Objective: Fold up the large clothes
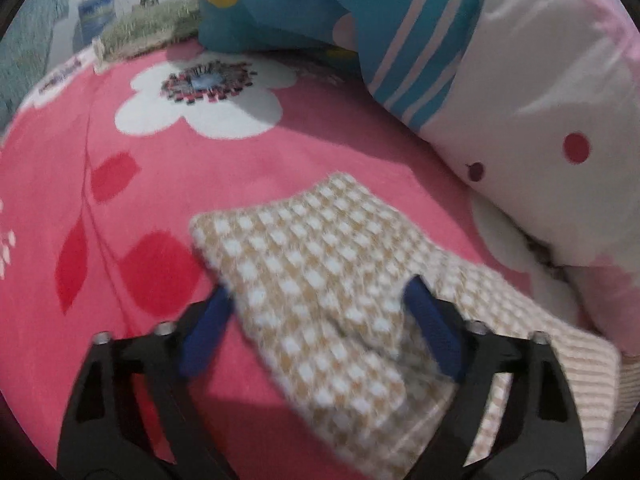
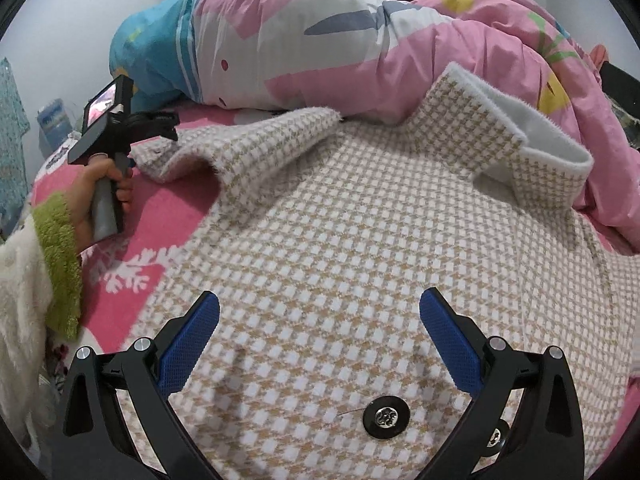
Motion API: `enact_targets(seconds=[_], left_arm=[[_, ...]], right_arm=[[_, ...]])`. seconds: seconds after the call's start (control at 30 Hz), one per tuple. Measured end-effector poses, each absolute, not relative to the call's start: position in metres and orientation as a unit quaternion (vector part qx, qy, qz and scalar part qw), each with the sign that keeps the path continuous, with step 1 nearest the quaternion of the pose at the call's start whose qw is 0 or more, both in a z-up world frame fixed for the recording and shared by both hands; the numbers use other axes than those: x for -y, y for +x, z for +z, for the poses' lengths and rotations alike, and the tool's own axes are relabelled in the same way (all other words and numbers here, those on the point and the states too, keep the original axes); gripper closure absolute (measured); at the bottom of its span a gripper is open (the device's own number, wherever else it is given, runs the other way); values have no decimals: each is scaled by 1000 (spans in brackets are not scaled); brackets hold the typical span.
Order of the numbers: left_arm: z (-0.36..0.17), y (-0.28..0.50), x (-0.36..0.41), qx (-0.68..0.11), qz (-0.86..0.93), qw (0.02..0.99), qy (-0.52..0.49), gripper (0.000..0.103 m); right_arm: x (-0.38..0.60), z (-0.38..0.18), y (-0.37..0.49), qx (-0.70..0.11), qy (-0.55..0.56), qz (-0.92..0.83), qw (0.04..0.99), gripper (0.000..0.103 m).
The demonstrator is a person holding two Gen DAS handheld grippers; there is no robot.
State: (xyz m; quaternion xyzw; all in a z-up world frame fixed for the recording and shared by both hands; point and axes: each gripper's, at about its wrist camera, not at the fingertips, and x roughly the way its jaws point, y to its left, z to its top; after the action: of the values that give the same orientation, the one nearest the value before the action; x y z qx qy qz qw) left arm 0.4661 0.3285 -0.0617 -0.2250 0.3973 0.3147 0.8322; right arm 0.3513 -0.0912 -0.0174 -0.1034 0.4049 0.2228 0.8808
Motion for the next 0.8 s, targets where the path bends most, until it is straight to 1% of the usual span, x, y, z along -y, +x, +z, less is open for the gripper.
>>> enact_targets(seconds=[0.07,0.1,0.17,0.2,0.23,0.27,0.4,0.5,0.57,0.67,0.8], left_arm=[[-63,468,-328,-392,328,835,-206,43],[-62,467,-326,-388,333,836,-201,49],[-59,465,-324,-380,338,839,-194,66],[-55,464,-320,-375,344,841,-184,72],[-50,463,-317,-370,350,844,-171,84],[-43,461,-314,-363,349,849,-163,87],[-4,451,-281,-325,327,878,-125,88],[40,439,-231,-287,287,911,-77,88],[76,426,-178,-251,241,937,-35,89],[117,402,-98,-216,157,964,-4,89],[143,373,7,-209,43,977,26,89]], right_arm=[[94,-15,349,-399,-107,220,884,5],[95,-13,347,-395,-107,219,886,5],[99,-10,345,-390,-108,217,888,5],[101,-9,344,-389,-109,215,889,5],[104,-7,343,-389,-107,213,890,5],[107,-5,341,-389,-106,211,891,5],[125,5,331,-389,-90,201,894,5],[149,14,318,-389,-70,189,899,5],[164,18,312,-388,-60,180,902,5],[191,25,300,-386,-43,164,907,5],[229,29,281,-384,-18,138,913,5]])
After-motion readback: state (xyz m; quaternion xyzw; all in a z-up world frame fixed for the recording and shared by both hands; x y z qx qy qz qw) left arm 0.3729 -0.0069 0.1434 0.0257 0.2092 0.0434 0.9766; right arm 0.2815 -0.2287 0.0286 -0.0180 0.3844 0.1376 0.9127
